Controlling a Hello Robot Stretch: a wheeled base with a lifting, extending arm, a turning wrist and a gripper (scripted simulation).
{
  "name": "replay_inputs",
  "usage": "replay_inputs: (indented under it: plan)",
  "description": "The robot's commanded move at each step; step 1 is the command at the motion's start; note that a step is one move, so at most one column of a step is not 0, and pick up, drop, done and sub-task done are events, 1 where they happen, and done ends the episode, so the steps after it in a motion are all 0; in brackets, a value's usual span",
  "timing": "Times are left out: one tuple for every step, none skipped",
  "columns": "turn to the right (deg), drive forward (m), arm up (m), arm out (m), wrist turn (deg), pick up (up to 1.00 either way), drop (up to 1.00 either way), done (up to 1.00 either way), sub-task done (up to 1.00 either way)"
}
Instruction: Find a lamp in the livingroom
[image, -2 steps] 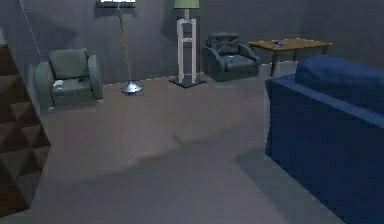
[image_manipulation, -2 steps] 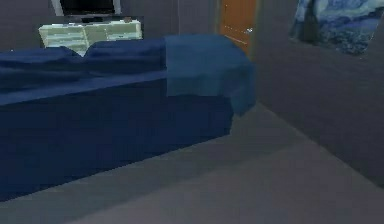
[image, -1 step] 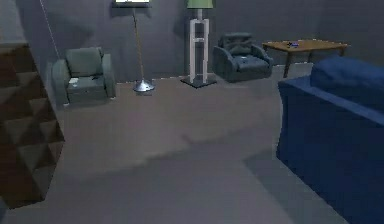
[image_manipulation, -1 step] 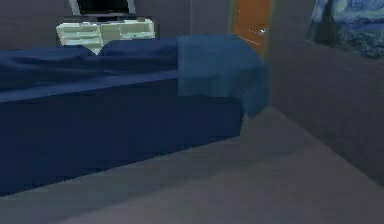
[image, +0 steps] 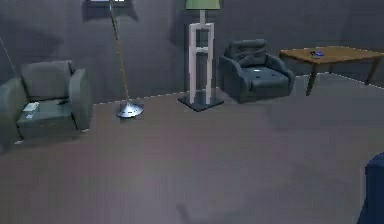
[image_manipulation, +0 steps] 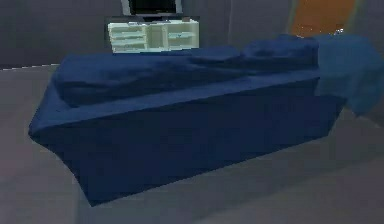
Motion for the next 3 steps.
replay_inputs:
  plan:
    - [0.0,1.0,0.0,0.0,0.0,0.0,0.0,0.0,0.0]
    - [0.0,1.0,0.0,0.0,0.0,0.0,0.0,0.0,0.0]
    - [0.0,0.0,0.0,0.0,0.0,0.0,0.0,1.0,0.0]
